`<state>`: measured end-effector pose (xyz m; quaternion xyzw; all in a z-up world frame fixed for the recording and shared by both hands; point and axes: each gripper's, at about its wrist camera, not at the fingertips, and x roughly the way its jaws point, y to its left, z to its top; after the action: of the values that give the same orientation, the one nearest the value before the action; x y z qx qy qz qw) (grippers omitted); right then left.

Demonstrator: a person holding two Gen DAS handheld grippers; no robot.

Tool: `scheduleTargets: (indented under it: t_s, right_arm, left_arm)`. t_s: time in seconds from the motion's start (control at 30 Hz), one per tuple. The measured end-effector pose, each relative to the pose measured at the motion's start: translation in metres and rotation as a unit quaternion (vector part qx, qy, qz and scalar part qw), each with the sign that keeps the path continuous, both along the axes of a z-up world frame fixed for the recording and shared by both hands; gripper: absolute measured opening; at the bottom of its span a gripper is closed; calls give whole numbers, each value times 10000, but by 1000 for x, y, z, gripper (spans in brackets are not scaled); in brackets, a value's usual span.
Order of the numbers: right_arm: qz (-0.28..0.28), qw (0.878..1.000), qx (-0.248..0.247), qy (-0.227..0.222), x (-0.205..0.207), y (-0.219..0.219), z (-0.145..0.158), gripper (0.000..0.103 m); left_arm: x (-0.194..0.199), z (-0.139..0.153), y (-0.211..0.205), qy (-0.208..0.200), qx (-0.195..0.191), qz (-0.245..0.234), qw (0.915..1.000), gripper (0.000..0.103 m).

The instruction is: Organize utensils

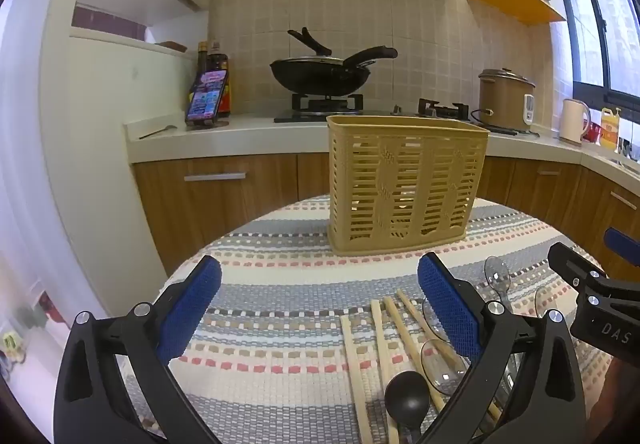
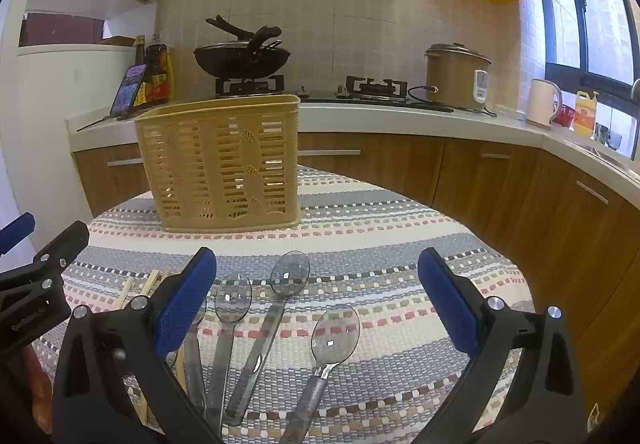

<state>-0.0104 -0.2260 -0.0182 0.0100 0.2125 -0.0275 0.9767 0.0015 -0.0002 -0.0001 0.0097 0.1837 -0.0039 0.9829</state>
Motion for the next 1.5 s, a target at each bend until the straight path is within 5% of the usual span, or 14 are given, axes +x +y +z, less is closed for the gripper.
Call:
scheduleTargets:
  t_s: [1.5]
  right_arm:
    - [-58, 10000, -7, -4, 0, 1, 0, 96]
  left_arm:
    - [-6, 2, 0, -91, 14, 16, 10000, 96]
